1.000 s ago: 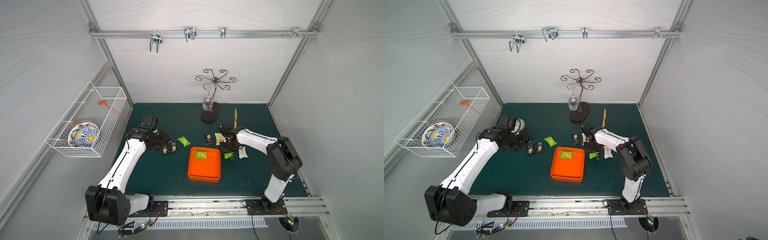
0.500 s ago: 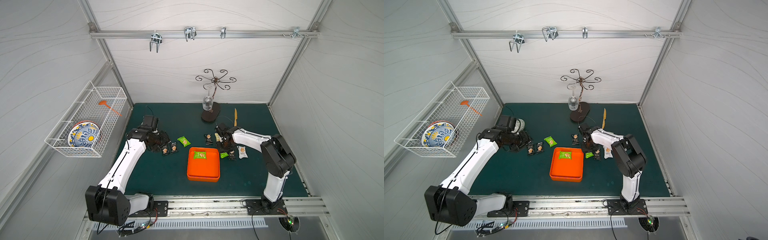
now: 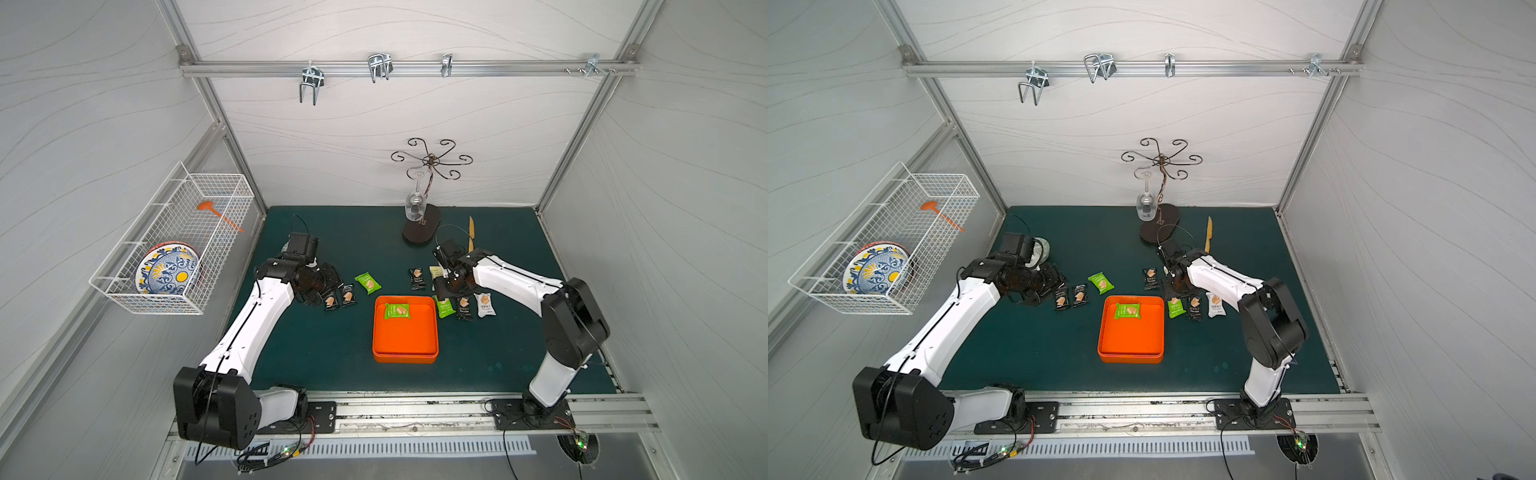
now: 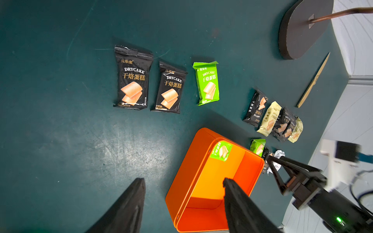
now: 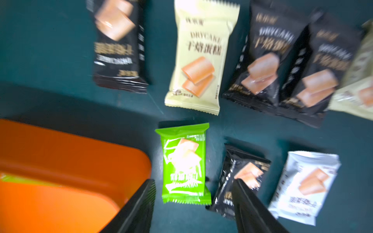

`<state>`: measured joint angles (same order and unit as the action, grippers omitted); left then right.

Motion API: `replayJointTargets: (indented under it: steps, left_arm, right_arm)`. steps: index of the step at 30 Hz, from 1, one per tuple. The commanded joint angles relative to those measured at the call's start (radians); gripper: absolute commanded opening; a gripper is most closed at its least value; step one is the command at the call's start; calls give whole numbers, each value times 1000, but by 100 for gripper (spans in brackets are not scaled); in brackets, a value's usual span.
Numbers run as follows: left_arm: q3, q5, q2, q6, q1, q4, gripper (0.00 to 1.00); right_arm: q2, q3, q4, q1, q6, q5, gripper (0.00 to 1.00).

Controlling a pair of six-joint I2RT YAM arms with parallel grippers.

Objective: Take the cookies out of the storage box
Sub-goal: Place the cookie at the center of the board, then pick up the cookie from the storage box.

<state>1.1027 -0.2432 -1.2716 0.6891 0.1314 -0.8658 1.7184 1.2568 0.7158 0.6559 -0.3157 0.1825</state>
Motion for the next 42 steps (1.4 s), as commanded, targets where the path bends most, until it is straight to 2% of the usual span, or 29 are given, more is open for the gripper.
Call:
replayJointTargets:
  steps: [1, 6, 11, 23, 35, 42]
  left_arm:
    - [9, -21, -12, -3, -11, 48, 66]
    - [0, -51, 1, -11, -43, 48, 66]
    - [-29, -85, 36, -13, -87, 39, 66]
    - [-60, -110, 106, -58, -177, -19, 66]
    - [-69, -130, 86, -57, -188, -6, 66]
    - [-76, -136, 87, -54, -187, -2, 66]
  right_arm:
    - [-65, 12, 14, 63, 94, -10, 65]
    - [-97, 13, -68, 224, 239, -107, 63]
    - [-18, 56, -105, 297, 290, -195, 62]
    - [213, 172, -155, 326, 326, -211, 65]
    - [292, 181, -194, 333, 391, -118, 67]
    - [322, 199, -165, 333, 393, -158, 67]
